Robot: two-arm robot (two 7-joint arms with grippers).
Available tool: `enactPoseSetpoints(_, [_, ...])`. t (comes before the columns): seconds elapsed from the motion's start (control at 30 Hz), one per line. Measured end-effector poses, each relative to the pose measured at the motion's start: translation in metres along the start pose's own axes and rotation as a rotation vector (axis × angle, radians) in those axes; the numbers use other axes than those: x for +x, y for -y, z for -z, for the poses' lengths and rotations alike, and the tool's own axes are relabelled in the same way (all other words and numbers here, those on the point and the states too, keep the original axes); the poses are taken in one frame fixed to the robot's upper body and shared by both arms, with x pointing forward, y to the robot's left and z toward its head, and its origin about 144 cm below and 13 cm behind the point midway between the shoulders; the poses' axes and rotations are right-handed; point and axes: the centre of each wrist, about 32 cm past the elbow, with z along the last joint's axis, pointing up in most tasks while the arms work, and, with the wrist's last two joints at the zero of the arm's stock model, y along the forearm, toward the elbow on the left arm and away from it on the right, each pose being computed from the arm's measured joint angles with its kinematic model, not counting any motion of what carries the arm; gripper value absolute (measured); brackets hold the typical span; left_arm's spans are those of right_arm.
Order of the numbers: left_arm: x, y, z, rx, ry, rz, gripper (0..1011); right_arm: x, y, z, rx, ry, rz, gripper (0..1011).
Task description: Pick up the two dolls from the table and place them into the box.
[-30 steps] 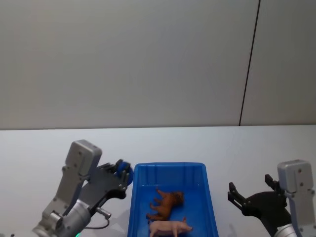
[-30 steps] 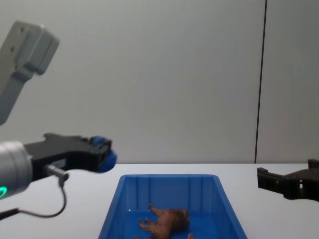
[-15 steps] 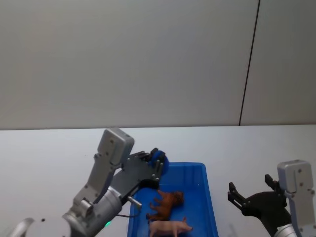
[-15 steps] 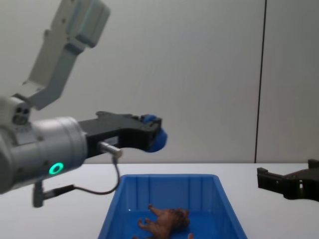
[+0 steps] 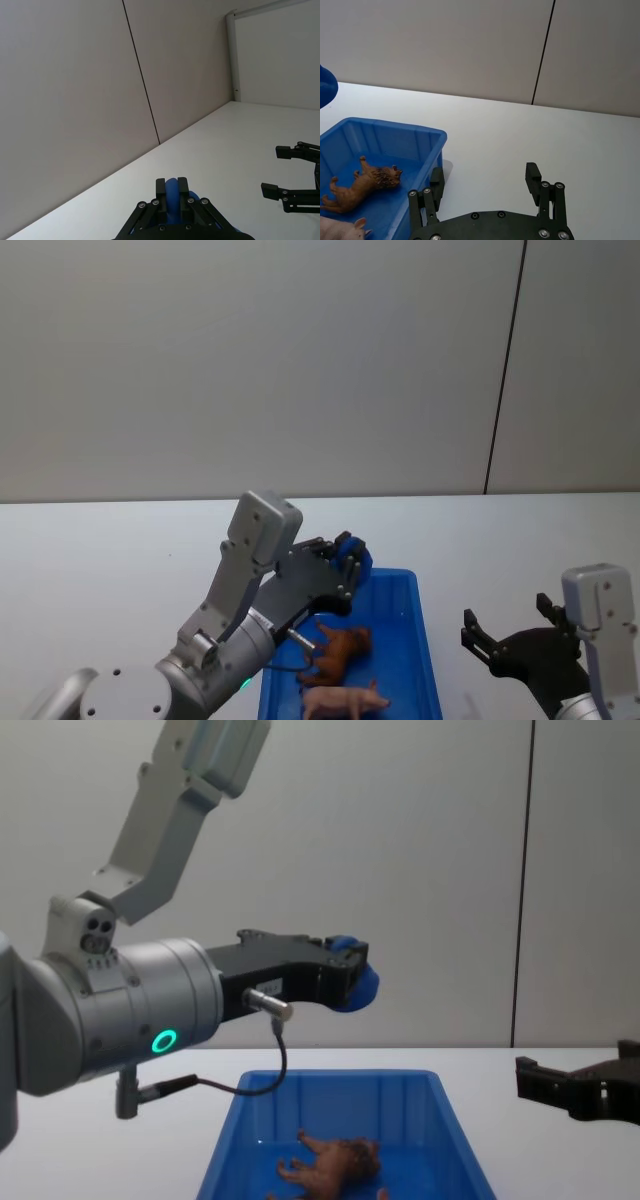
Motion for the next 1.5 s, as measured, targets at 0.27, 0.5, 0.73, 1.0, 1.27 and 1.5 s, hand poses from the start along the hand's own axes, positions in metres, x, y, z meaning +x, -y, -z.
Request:
enactPoseSetpoints(0.27, [-0.0023, 0.004, -0.002, -0.007, 0.0, 0.01, 117, 0.0, 0.0, 0.0, 0.0, 0.0, 0.0, 1001])
enactPoseSetpoints(0.5, [-0.0033, 0.0056, -0.0027, -0.01, 0.0, 0.015, 198, 0.0, 0.0, 0.0, 0.0, 0.0, 0.0, 1001])
enactPoseSetpoints(0.73, [-0.0038, 0.0066, -0.0033, -0.012, 0.0, 0.018, 425, 0.0, 0.0, 0.0, 0.0, 0.0, 0.0, 1001])
enactPoseSetpoints(1.0, [-0.0043, 0.0072, -0.0035, -0.012, 0.0, 0.019, 710, 0.0, 0.0, 0.0, 0.0, 0.0, 0.0, 1001])
enactPoseSetpoints(1.27, [-0.0045, 0.0075, -0.0035, -0.012, 0.0, 0.02, 929, 0.0, 0.0, 0.0, 0.0, 0.0, 0.0, 1001])
enactPoseSetpoints(1.5, [-0.0045, 0.0077, -0.0037, -0.013, 0.0, 0.021, 1001, 0.0, 0.0, 0.0, 0.0, 0.0, 0.0, 1001])
